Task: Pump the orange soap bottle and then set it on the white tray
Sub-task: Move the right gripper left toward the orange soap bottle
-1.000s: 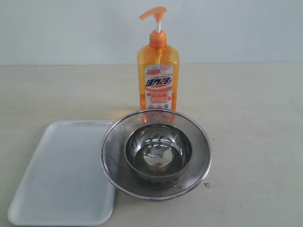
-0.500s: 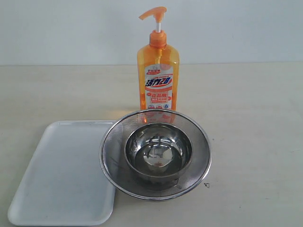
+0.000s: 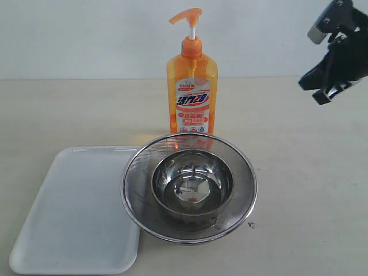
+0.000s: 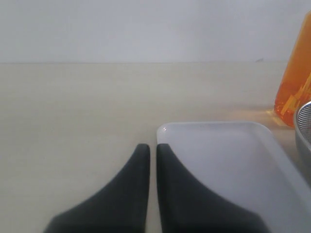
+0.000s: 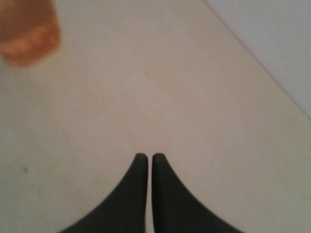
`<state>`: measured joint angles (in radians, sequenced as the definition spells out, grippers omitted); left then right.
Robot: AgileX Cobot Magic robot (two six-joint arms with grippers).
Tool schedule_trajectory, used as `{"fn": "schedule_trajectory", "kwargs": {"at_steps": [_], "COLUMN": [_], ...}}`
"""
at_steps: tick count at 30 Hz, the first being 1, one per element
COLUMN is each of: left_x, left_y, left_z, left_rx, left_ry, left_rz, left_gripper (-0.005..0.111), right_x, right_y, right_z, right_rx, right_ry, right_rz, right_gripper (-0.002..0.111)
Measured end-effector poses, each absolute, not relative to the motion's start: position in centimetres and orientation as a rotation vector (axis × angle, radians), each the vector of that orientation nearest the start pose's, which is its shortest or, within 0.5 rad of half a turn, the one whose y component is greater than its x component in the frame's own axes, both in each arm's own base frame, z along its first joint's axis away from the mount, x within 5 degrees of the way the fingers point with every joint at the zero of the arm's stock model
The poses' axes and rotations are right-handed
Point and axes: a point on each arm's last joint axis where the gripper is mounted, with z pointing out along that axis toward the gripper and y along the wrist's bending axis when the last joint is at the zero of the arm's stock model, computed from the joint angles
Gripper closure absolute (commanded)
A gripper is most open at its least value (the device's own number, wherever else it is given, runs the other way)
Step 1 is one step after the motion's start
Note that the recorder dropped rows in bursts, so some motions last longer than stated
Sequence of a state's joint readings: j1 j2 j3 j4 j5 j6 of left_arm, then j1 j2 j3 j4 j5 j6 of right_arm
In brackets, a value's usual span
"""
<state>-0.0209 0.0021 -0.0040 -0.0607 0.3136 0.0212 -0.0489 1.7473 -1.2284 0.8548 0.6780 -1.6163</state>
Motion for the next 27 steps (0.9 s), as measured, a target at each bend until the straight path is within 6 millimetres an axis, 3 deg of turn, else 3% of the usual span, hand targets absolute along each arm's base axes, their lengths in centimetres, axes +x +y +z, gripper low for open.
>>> {"fn": "schedule_trajectory", "kwargs": {"at_steps": [5, 9, 16, 27], "left_x": [5.4, 5.4, 5.4, 5.4], "left_y": [-0.3, -0.3, -0.3, -0.3], "left_z": [18.6, 18.6, 18.6, 18.6], "left_rx": [-0.001, -0.001, -0.001, -0.001], "left_ry": [1.795, 1.795, 1.795, 1.795], "left_rz": [-0.058, -0.058, -0.058, -0.058], "left_gripper": [0.102, 0.102, 0.102, 0.102], "right_x": [39.3, 40.2, 39.7, 39.2], "right_y": [4.6, 5.3, 6.4, 6.6], "right_z": [23.0, 21.9, 19.3, 18.8], "right_rx": [-1.055, -1.000, -1.032, -1.107], "right_ry": [1.816, 1.733, 1.644, 1.639], "right_rz": [0.456, 0.596, 0.897, 0.939], "right_gripper": [0.108, 0.108, 0.108, 0.108]}}
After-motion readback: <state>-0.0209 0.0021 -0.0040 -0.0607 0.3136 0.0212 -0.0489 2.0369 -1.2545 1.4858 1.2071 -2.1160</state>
